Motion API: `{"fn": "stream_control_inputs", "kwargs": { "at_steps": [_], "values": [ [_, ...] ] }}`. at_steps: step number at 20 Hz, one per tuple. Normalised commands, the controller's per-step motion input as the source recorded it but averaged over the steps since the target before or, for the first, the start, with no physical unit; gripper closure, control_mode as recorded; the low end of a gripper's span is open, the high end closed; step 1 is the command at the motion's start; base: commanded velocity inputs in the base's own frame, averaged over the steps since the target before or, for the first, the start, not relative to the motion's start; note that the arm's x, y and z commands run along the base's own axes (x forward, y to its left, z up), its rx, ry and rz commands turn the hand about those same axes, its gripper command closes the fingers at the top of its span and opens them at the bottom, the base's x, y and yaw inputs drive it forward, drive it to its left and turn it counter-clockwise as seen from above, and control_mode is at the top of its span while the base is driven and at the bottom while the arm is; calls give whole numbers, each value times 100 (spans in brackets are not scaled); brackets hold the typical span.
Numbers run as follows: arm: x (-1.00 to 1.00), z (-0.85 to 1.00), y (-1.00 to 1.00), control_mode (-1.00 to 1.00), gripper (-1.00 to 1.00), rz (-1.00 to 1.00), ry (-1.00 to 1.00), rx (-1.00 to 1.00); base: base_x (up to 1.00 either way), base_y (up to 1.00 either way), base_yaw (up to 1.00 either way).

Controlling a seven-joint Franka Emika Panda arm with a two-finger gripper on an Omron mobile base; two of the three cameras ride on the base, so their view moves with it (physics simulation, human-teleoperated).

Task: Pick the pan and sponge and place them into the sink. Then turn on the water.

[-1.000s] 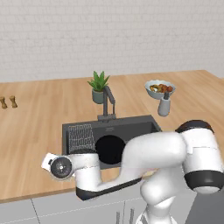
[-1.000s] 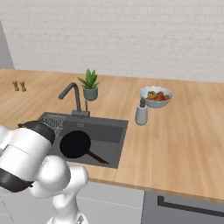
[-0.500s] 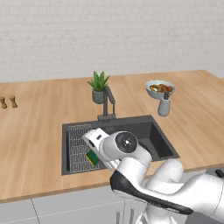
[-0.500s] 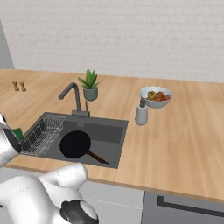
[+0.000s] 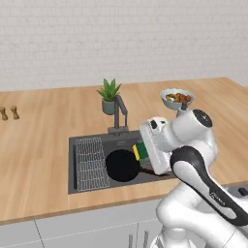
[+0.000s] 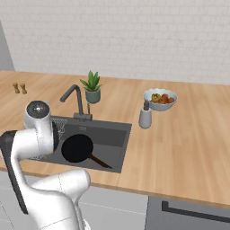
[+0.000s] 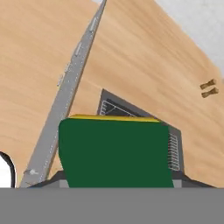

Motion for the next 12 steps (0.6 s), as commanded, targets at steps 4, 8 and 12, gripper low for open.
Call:
{"fn": "stream_control_inputs", "kwargs": {
  "at_steps": [4, 8, 12],
  "values": [
    [19, 37, -100, -100, 100, -29, 41, 24, 0, 0, 0],
    [17, 5, -100, -100, 100, -29, 17, 20, 0, 0, 0],
    [19, -5, -63, -100, 100, -28, 0, 10, 0, 0, 0]
  ]
}}
